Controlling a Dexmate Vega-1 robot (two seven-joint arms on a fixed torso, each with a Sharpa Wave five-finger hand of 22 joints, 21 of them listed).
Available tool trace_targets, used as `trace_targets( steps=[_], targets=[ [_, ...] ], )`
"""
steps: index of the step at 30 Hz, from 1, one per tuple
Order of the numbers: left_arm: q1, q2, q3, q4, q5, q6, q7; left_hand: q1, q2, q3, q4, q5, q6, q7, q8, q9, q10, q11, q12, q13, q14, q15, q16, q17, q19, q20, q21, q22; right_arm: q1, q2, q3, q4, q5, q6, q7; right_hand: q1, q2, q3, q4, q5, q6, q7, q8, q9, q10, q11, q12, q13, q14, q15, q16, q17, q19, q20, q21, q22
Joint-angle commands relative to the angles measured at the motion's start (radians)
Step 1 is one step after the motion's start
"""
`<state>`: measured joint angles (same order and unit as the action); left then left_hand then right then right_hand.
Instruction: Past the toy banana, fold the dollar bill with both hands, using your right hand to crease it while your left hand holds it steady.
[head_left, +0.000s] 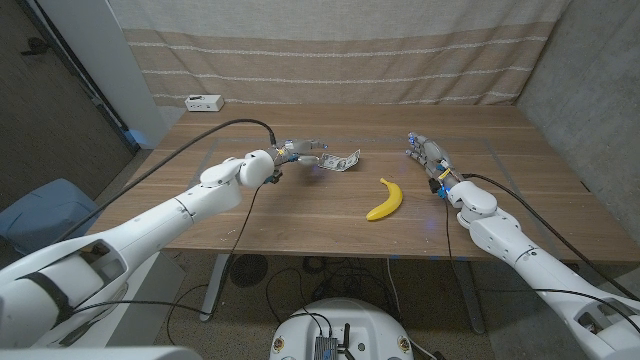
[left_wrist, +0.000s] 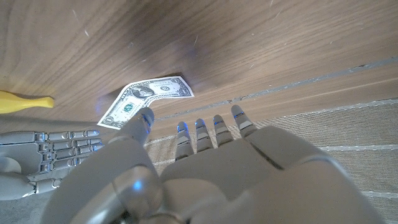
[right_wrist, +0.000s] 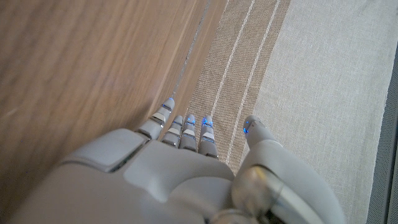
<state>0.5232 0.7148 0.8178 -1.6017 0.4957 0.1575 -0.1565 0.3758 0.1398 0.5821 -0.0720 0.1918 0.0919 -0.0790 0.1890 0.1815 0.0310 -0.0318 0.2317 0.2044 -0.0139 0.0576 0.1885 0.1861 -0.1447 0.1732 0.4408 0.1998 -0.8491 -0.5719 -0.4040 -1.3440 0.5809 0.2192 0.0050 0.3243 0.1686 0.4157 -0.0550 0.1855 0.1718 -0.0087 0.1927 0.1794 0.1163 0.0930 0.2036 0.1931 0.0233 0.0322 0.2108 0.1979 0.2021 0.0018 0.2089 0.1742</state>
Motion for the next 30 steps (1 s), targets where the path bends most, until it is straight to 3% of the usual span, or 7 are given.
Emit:
trace_targets(
  steps=[1,30],
  targets=[
    [-0.022,-0.011,0.032,0.001,0.047,0.023,-0.057,-0.013,-0.003,-0.007,0.000,-0.004,0.011,0.001,0.005,0.002,0.008,-0.003,-0.002,0.002,-0.010,0.003,-0.002,0.001,-0.008,0.003,-0.006,0.003,0.002,-0.010,-0.008,-0.013,-0.016,-0.007,0.003,0.010,0.002,0.004,-0.002,0.001,0.008,0.000,-0.001,0.001,0.009,-0.003,0.004,0.002,0.005,0.004,0.005,0.005,0.002,0.004,0.005,0.006],
    [-0.047,-0.029,0.074,0.008,0.096,0.036,-0.143,-0.034,-0.008,-0.016,0.002,-0.009,0.049,0.002,0.012,0.001,0.039,-0.022,0.004,-0.003,-0.032,0.004,-0.002,0.000,-0.045,0.003,-0.023,0.004,-0.009,-0.030,-0.017,-0.054,-0.033,-0.027,0.000,0.013,0.001,0.004,-0.004,0.001,0.010,0.002,-0.002,0.001,0.021,0.006,0.006,0.002,0.006,0.004,0.005,0.006,0.004,0.003,0.004,0.006]
  ],
)
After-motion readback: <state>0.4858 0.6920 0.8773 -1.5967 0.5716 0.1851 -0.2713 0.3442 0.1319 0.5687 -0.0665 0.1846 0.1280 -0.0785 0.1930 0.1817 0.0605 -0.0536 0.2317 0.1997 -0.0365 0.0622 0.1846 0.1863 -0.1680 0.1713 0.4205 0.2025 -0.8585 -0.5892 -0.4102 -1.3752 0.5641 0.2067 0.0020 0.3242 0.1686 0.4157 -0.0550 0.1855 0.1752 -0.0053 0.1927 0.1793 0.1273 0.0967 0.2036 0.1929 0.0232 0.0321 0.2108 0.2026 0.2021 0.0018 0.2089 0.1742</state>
